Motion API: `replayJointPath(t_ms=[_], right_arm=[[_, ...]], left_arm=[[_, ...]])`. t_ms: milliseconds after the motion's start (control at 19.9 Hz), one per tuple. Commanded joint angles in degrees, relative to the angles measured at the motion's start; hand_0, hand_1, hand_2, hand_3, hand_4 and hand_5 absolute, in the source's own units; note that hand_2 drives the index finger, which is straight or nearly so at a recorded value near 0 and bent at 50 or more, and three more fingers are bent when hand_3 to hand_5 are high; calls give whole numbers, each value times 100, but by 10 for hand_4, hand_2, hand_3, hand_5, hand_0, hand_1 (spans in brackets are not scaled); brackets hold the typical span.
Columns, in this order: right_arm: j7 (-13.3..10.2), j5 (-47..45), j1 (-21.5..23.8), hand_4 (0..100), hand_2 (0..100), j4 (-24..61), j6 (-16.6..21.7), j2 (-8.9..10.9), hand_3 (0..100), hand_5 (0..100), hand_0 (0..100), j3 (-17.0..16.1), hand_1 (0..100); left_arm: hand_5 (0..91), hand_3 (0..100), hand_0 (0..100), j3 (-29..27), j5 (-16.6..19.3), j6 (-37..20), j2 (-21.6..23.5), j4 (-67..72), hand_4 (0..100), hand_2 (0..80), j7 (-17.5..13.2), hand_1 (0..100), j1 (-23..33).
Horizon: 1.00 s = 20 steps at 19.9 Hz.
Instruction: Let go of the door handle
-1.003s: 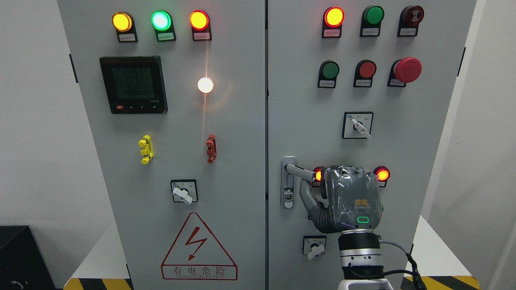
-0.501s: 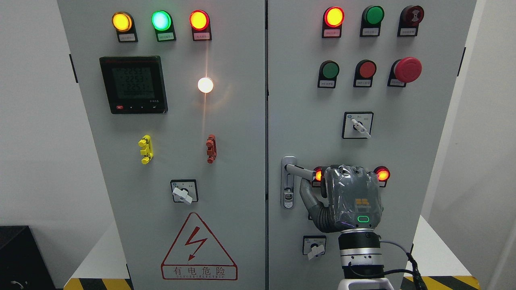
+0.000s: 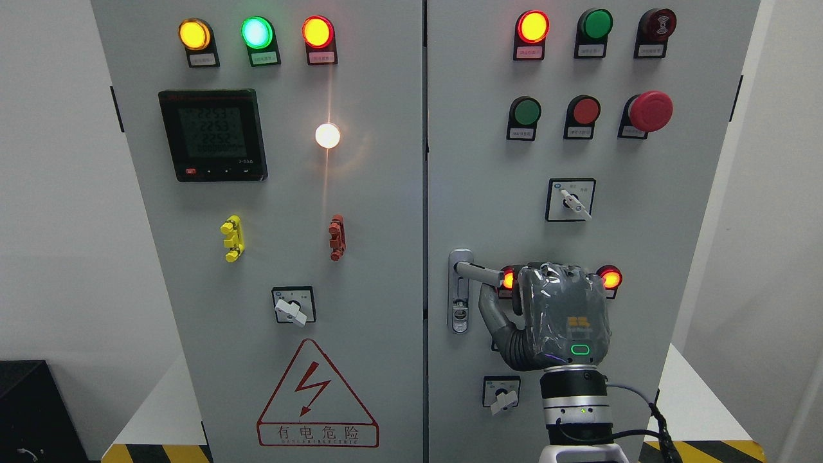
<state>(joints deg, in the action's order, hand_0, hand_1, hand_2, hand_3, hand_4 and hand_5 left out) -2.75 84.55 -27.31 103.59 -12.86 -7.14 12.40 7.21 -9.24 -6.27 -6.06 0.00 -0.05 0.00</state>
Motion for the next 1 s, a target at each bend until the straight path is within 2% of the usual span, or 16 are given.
replayJointPath(t_ms=[0, 501, 953], right_arm=[[-24, 0, -3, 1000, 923, 47, 2, 2, 1000, 1000, 564, -1, 409], [-42, 0, 102, 1000, 917, 83, 11, 2, 1000, 1000, 568, -1, 405], [-68, 0, 436, 989, 842, 284, 20, 28, 1000, 1000, 546, 34, 410]], left_arm=[[0, 0, 120, 0, 1, 3, 0, 167, 0, 0, 5, 556, -149], [0, 0, 120, 0, 1, 3, 0, 167, 0, 0, 5, 556, -149], [0, 0, 120, 0, 1, 3, 0, 167, 0, 0, 5, 556, -149]])
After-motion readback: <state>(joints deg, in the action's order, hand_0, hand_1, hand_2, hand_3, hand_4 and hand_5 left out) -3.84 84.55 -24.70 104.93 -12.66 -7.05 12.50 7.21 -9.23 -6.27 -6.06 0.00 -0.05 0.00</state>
